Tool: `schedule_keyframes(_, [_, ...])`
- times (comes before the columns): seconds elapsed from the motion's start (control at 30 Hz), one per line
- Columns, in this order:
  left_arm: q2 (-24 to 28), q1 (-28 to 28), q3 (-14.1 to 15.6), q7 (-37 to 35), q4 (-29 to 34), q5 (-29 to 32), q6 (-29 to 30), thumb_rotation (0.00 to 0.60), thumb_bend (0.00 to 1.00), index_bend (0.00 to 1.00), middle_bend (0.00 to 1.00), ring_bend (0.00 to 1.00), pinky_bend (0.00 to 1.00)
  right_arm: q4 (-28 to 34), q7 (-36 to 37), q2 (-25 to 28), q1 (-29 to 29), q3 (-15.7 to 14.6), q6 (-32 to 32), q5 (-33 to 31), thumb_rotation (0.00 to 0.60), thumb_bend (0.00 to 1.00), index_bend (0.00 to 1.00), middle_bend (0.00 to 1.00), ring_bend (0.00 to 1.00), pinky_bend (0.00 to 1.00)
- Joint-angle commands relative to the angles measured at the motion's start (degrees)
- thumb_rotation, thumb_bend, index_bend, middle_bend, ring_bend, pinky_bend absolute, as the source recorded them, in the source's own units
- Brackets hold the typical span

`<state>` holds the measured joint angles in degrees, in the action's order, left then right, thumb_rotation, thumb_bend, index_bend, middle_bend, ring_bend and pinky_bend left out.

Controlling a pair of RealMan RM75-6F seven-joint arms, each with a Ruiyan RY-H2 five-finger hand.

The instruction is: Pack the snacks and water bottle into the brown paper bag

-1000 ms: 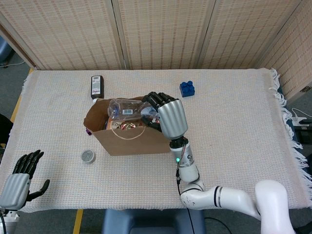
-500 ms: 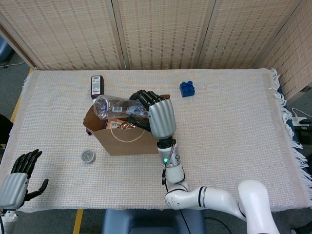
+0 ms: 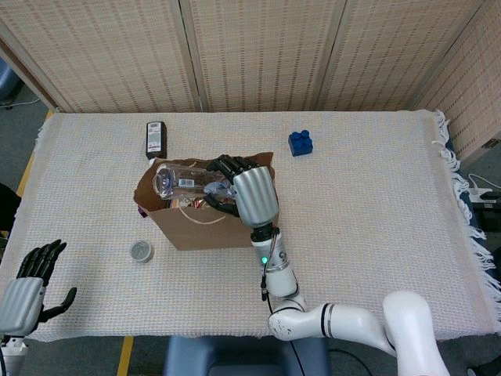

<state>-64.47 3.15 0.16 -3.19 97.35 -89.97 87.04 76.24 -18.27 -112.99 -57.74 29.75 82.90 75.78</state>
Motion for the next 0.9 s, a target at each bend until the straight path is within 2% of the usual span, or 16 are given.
schedule_keyframes(0.03, [-0.07, 0.01, 0.0, 0.17, -0.04, -0.03, 0.01, 0.6, 0.36, 0.0, 0.0, 0.0, 0.03, 3.34, -1.64, 1.88, 1.25, -0.41, -1.43, -1.56, 0.6, 0.21, 0.08, 0.28, 0.22, 0.29])
schedule_keyframes(0.1, [-0.11, -0.01, -0.01, 0.26, 0.0, 0.0, 0.03, 0.6, 0.36, 0.0, 0.0, 0.0, 0.03, 4.54, -1.96, 2.44, 1.54, -0.04, -1.37, -1.85, 0.6, 0.19, 0.01, 0.21, 0.16, 0.23])
schedule_keyframes(0.17, [-0.11, -0.04, -0.03, 0.35, 0.02, 0.0, 0.1, 0.6, 0.36, 0.0, 0.0, 0.0, 0.03, 5.7, -2.47, 3.06, 1.92, 0.46, -1.08, -2.22, 0.6, 0.18, 0.0, 0.18, 0.13, 0.2])
schedule_keyframes(0.33, [-0.15, -0.12, -0.06, 0.58, 0.09, -0.06, 0.29, 0.6, 0.36, 0.0, 0.0, 0.0, 0.03, 8.87, -3.65, 5.66, 3.4, 0.89, -0.76, -2.78, 0.6, 0.18, 0.0, 0.17, 0.13, 0.2])
schedule_keyframes(0.57, [-0.34, -0.23, 0.18, 1.48, 0.22, -0.54, 0.48, 0.6, 0.36, 0.0, 0.0, 0.0, 0.03, 12.85, -2.04, 9.52, 6.56, -0.38, -0.61, -2.76, 0.6, 0.18, 0.0, 0.17, 0.13, 0.2])
schedule_keyframes(0.7, [-0.42, -0.27, 0.16, 1.64, 0.04, -0.43, 0.49, 0.6, 0.36, 0.0, 0.0, 0.0, 0.03, 16.45, -0.08, 14.09, 9.86, -2.3, 0.08, -0.73, 0.6, 0.18, 0.0, 0.17, 0.13, 0.2])
schedule_keyframes(0.9, [-0.57, -0.26, 0.06, 1.87, -0.13, 0.03, 0.25, 0.6, 0.36, 0.0, 0.0, 0.0, 0.03, 24.29, 4.84, 25.77, 18.89, -7.67, 2.96, 4.03, 0.6, 0.18, 0.0, 0.17, 0.13, 0.2])
